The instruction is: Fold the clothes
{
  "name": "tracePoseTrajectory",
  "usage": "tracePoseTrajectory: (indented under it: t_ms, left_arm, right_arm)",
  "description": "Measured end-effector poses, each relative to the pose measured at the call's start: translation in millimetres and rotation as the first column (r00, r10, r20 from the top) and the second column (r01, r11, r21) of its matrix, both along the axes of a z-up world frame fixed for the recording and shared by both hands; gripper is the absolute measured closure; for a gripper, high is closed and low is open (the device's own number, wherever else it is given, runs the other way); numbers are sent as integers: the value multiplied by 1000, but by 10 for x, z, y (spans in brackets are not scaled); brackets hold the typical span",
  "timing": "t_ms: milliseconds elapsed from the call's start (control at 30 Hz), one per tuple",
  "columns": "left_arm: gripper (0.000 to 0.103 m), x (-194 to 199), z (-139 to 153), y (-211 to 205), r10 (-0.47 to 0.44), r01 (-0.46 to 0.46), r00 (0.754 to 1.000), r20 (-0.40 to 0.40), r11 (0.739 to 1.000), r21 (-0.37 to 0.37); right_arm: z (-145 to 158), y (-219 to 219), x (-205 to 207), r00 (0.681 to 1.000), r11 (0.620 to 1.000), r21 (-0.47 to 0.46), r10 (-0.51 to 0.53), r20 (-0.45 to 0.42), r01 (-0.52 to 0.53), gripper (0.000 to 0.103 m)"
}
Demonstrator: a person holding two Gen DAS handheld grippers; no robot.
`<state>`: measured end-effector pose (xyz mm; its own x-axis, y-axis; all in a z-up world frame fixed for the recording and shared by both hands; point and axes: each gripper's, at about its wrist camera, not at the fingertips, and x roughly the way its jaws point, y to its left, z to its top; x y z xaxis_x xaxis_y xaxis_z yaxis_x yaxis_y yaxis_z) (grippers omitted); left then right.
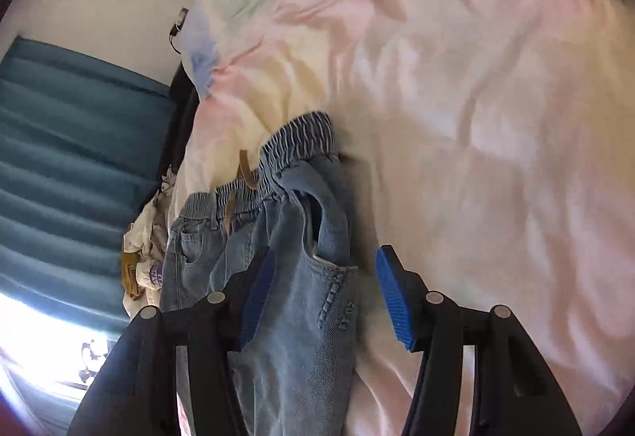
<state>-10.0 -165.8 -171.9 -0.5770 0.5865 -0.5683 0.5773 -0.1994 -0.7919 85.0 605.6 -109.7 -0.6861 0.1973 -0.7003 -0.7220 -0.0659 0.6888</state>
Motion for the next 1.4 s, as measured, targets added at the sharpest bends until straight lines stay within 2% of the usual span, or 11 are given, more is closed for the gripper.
tracePoseTrajectory:
  t_ms: [100,267,400,467,533,633,800,900,1033,1167,1400]
  left_arm:
    - [63,-38,-44,-45,11,-10,999,-30,999,34]
    - [63,-90,-7,-22,-28,28,996,-85,1000,-7]
    - [68,-74,13,-14,-28,27,995,-99,1000,-11]
    - [80,-67,10,-22,-10,10,993,-117,1000,3]
    - [89,-52,17,-42,13,-11,990,-138,1000,15]
    - [96,4,50,-100,44,-41,986,-160,999,20]
    - [101,105,113,-140,67,-66,982,-176,998,10]
    - [102,185,182,-180,84,-84,974,-210,996,6]
    - [102,234,256,-248,116,-111,964,-241,993,34]
    - [102,69,538,-288,83,-99,960,-267,994,-49]
    - [102,-836,1018,-423,71,-115,960,-270,982,-149]
  right_arm:
    - [-146,41,-119,1000,999,-37,9,12,-9,49]
    - [-335,227,-416,998,998,-9,60,26,-60,49]
    - [-458,322,-425,998,999,-3,50,-32,-50,52]
    - [-471,330,-435,998,998,6,60,-19,-60,60]
    - [-452,309,-480,995,995,33,89,52,-91,79]
    - [-310,259,-498,991,990,89,101,87,-109,96]
    - [65,147,-435,991,968,211,132,23,-134,99]
    - [399,44,-384,990,928,347,137,18,-135,100]
    - [601,-92,-553,976,875,432,193,106,-220,100]
    - [719,-82,-646,973,883,407,215,89,-233,100]
    - [1473,-251,-1530,944,785,534,319,86,-314,101]
